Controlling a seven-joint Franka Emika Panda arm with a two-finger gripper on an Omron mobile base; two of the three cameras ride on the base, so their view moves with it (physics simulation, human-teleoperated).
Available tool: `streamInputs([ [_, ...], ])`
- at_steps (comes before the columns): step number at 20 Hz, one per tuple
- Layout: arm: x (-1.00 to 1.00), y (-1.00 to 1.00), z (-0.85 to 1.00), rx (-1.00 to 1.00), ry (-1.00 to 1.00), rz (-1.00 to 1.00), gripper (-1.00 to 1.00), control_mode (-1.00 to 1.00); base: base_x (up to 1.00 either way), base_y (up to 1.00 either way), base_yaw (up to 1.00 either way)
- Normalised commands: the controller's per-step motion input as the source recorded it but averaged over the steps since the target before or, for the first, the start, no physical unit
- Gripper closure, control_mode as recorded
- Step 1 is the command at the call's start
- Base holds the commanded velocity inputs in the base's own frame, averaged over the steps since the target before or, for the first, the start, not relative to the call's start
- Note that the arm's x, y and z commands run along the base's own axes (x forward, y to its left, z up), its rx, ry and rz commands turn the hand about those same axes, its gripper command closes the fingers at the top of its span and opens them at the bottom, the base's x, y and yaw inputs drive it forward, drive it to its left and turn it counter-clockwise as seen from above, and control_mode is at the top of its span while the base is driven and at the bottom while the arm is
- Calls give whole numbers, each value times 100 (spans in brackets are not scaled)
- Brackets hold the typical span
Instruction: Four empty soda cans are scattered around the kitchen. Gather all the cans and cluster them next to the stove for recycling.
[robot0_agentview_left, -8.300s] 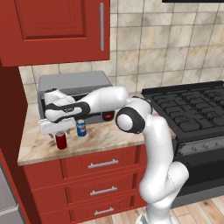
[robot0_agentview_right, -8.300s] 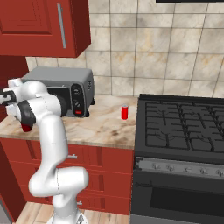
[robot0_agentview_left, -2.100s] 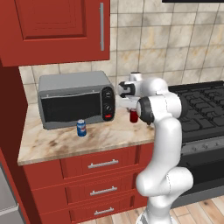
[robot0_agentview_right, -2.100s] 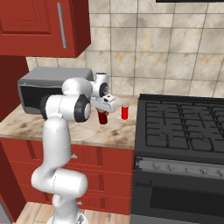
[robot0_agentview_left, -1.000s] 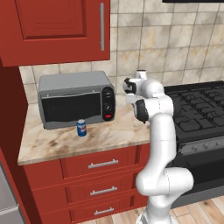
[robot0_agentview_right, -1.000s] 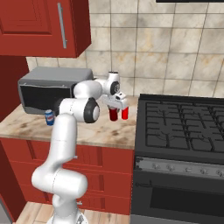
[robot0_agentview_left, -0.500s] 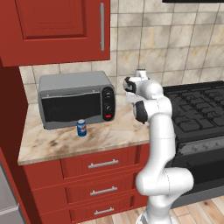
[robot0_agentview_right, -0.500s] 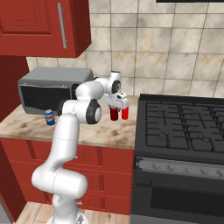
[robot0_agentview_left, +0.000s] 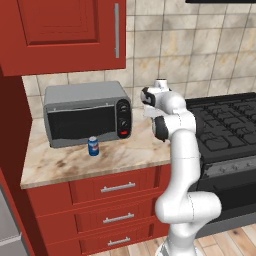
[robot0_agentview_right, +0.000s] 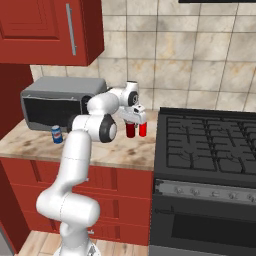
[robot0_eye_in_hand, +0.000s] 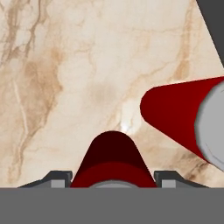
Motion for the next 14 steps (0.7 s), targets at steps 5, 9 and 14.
streamInputs([
  [5, 0, -3, -4, 0, 0, 0, -100, -100, 0, 0, 0],
  [9, -3, -10, 0, 0, -1, 0, -100, -100, 0, 0, 0],
  [14, -7, -5, 0, 0, -3, 0, -100, -100, 0, 0, 0],
])
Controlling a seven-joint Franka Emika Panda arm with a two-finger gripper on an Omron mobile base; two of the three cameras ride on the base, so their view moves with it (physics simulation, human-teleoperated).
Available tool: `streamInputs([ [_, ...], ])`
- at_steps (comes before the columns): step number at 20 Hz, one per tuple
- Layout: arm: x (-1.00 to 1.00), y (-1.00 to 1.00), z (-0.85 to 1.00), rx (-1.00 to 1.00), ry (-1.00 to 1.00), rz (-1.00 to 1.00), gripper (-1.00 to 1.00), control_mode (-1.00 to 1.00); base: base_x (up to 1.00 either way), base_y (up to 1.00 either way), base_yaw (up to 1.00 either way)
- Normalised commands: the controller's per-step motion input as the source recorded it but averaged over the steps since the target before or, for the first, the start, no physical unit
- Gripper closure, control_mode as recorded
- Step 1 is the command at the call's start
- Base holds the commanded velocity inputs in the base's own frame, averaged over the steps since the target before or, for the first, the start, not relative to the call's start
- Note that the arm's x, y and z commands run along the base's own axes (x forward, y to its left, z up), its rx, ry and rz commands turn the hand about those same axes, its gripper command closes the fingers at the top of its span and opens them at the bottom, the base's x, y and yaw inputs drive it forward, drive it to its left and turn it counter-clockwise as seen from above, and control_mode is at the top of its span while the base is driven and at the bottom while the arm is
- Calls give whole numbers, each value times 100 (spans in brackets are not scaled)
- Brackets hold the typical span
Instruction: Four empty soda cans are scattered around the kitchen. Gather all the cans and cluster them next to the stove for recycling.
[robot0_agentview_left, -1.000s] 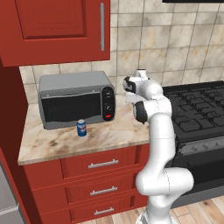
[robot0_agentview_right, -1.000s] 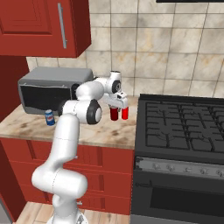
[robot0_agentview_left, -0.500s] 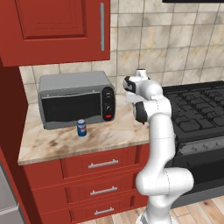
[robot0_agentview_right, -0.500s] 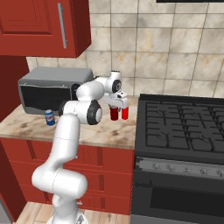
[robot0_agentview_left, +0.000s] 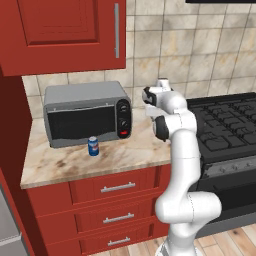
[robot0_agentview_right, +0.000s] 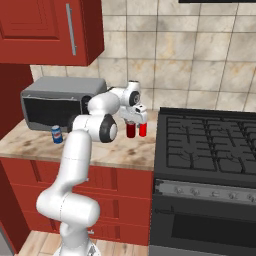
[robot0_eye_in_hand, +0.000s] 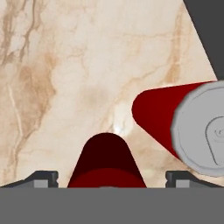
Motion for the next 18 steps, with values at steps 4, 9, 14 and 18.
streamInputs([
  [4, -3, -1, 8, 0, 0, 0, -100, -100, 0, 0, 0],
  [9, -8, 0, 15, -2, -11, 0, -100, -100, 0, 0, 0],
  [14, -16, 0, 15, -5, -22, 0, -100, -100, 0, 0, 0],
  [18, -22, 3, 6, -7, -25, 0, -100, -100, 0, 0, 0],
])
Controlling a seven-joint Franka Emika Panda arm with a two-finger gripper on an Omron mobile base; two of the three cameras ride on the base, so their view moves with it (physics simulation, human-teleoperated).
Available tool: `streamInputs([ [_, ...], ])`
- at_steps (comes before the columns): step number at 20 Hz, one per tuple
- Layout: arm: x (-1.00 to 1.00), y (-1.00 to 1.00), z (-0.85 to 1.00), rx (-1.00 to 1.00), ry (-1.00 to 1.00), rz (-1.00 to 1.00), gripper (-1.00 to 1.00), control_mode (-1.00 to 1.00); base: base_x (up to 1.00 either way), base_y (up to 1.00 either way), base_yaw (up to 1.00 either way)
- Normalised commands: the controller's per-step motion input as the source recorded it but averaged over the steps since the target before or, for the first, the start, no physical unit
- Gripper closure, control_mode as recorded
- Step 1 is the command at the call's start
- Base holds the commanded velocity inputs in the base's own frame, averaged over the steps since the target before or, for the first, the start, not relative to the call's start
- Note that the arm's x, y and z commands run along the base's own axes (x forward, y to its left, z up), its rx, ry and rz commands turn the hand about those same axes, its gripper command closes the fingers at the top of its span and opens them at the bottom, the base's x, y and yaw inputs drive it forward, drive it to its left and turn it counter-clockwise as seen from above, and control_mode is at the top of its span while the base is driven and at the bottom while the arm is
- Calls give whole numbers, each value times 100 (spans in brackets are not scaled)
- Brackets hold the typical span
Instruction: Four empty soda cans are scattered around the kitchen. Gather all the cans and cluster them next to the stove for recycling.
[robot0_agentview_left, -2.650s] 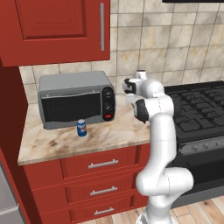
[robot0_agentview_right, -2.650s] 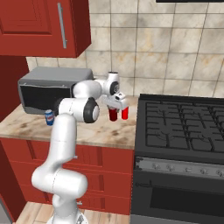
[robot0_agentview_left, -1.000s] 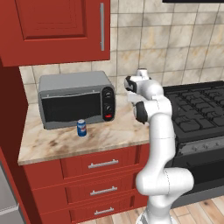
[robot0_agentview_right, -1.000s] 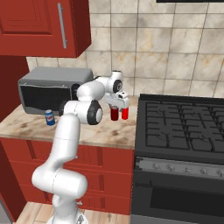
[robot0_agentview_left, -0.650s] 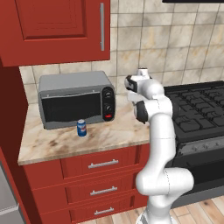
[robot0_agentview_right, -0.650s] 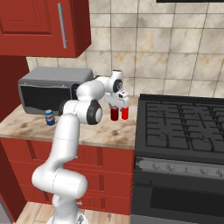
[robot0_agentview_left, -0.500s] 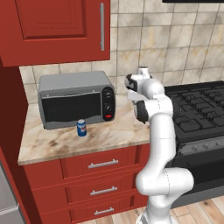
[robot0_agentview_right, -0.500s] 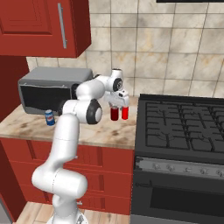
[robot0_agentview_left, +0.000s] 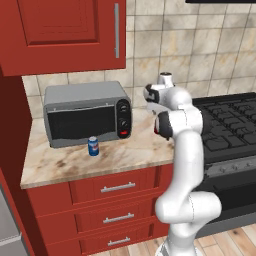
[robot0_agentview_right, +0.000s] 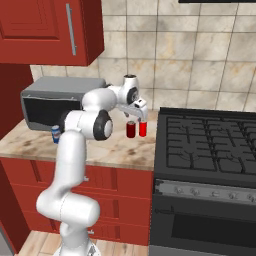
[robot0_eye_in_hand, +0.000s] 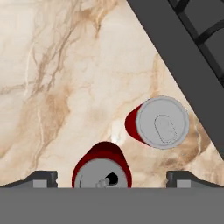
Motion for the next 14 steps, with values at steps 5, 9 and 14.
streamInputs([
  [5, -36, 5, 4, -9, -32, 1, -100, -100, 0, 0, 0],
  [9, -39, 1, 21, -3, -13, 0, -100, -100, 0, 0, 0],
  [14, -44, 0, 33, 0, -1, 0, -100, -100, 0, 0, 0],
])
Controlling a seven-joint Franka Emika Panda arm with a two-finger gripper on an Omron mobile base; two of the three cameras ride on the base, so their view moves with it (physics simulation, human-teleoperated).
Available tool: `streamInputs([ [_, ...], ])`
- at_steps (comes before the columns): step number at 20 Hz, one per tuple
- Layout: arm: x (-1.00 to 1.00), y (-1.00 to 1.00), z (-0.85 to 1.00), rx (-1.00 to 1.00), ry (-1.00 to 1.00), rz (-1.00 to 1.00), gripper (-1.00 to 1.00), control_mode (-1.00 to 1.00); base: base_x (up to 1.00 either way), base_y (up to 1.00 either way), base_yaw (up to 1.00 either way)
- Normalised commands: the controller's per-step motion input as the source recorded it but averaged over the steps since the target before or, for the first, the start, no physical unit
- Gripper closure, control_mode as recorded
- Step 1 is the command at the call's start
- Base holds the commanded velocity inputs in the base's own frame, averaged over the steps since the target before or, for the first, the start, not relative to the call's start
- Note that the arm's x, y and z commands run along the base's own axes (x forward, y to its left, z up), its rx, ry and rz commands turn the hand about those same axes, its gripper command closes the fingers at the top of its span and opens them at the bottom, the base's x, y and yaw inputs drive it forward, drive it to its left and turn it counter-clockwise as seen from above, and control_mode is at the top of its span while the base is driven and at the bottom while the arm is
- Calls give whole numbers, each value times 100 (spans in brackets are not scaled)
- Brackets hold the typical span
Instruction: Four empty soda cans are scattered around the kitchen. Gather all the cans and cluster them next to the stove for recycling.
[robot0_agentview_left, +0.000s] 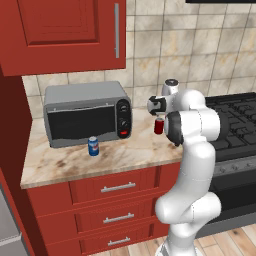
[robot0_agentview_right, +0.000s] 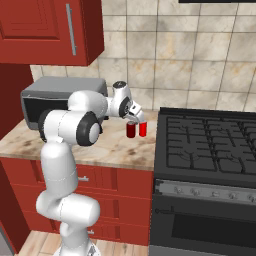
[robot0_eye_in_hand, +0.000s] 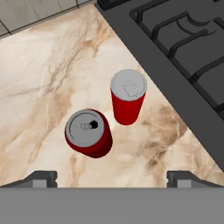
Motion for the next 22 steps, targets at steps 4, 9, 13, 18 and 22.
streamInputs([
  [4, -45, 0, 38, 0, 1, 1, -100, -100, 0, 0, 0],
  [9, -39, 2, 39, 1, 4, 3, -100, -100, 0, 0, 0],
  [13, -38, 10, 14, 0, 6, 6, -100, -100, 0, 0, 0],
  [18, -36, 21, -4, 0, 7, 12, -100, -100, 0, 0, 0],
  [22, -36, 26, -16, 0, 2, 16, -100, -100, 0, 0, 0],
])
